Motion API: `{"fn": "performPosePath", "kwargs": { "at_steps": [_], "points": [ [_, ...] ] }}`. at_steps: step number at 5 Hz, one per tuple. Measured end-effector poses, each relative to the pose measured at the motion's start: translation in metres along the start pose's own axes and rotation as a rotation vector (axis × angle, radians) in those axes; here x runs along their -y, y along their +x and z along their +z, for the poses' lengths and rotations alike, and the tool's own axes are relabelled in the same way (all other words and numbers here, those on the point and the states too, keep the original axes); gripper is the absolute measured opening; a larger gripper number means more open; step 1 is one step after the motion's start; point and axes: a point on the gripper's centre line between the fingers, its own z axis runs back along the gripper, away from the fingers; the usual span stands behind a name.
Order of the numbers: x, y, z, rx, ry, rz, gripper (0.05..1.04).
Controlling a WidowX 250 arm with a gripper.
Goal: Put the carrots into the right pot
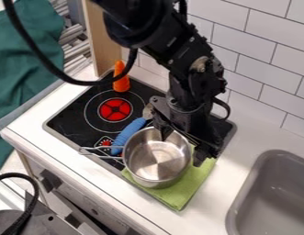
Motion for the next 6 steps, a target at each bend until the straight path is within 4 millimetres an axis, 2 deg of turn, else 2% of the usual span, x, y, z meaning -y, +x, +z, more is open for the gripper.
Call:
{"fn": "performPosePath", "kwargs": {
  "at_steps": [1,2,3,4,5,6],
  "points": [
    [0.000,-0.004,-0.004,-0.020,0.006,0.005,1.010],
    [-0.009,0.014,-0.002,0.008,0.042,0.061,1.010],
    [-0.032,0.039,-0.005,-0.001,0.026,0.060,1.010],
    [-0.063,0.065,0.005,0.037,0.048,0.121,1.010],
    [-0.117,0.071,-0.012,-0.026,0.065,0.265,1.010],
    [-0.165,0.058,-0.030,-0.070,0.067,0.423,1.010]
  ]
}}
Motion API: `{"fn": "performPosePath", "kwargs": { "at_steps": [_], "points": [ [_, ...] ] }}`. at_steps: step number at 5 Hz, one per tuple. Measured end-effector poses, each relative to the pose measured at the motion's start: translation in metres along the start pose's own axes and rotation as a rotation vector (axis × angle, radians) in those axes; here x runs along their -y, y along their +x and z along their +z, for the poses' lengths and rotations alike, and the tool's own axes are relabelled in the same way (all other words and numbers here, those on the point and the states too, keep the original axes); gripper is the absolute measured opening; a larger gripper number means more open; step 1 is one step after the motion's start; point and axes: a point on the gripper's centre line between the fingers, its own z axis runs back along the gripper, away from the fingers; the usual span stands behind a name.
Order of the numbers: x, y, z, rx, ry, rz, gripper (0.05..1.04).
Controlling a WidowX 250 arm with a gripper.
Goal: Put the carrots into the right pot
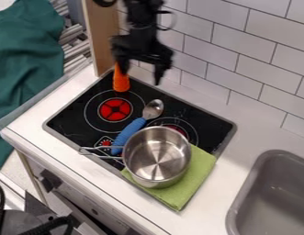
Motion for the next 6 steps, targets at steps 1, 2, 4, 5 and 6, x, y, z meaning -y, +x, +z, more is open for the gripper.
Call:
{"fn": "performPosePath", "kwargs": {
  "at_steps": [1,2,4,5,6],
  "points": [
    [-0.030,0.000,-0.023,-0.045,-0.022,0.068,1.010],
    [-0.034,0.008,-0.022,-0.019,-0.043,0.077,1.010],
    [-0.035,0.029,-0.022,0.004,-0.034,0.084,1.010],
    [-0.032,0.039,-0.030,-0.007,-0.028,0.080,1.010],
    [-0.034,0.047,-0.040,-0.030,-0.017,0.070,0.999]
  ]
}}
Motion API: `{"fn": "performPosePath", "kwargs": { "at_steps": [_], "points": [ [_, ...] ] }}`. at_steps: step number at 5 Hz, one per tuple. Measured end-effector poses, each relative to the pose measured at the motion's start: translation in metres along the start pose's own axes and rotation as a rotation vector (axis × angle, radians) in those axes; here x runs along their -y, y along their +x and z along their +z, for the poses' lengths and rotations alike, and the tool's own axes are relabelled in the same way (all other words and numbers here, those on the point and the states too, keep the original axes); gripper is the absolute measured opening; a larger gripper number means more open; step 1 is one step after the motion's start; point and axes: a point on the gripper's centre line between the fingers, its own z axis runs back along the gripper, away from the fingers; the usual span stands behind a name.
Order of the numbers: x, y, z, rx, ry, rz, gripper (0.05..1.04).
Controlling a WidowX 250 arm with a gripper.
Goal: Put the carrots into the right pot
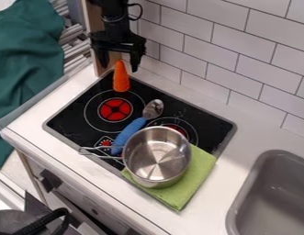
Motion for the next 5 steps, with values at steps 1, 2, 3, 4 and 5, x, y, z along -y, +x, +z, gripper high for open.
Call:
{"fn": "performPosePath", "kwargs": {
  "at_steps": [1,2,3,4,5],
  "points": [
    [0.001,0.000,-0.007,-0.036,0.016,-0.014,0.975],
    [-0.001,-0.006,-0.008,-0.065,0.043,-0.018,0.930],
    [0.000,-0.019,-0.015,-0.093,0.043,-0.012,0.700],
    [0.008,-0.020,-0.015,-0.087,0.041,-0.036,0.458],
    [0.012,-0.020,-0.015,-0.084,0.035,-0.042,0.455]
  ]
}}
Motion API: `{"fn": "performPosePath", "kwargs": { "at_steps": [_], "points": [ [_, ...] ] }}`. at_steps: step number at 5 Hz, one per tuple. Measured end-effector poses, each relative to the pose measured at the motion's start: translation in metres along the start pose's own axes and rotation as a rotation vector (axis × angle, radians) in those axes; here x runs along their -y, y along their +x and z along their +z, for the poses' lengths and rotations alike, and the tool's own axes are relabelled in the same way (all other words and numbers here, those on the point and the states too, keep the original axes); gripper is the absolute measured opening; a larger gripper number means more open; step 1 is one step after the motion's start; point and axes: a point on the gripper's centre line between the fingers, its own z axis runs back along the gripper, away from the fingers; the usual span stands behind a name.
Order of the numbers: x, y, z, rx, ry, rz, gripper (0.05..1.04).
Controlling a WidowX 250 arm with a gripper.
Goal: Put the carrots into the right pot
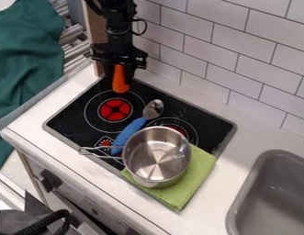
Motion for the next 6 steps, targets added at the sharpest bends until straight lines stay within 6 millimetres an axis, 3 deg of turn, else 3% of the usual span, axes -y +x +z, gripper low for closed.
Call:
{"fn": "performPosePath", "kwargs": {
  "at_steps": [1,2,3,4,5,6],
  "points": [
    [0.012,-0.007,0.010,0.029,-0.007,-0.029,0.455],
    [0.036,-0.015,0.055,0.137,0.039,-0.055,0.455],
    [0.057,-0.048,0.086,0.157,0.107,-0.027,0.455],
    [0.063,-0.080,0.091,0.140,0.115,-0.019,0.455],
    [0.064,-0.123,0.079,0.052,0.113,0.001,0.455],
    [0.070,-0.154,0.072,0.023,0.090,0.005,0.455]
  ]
}}
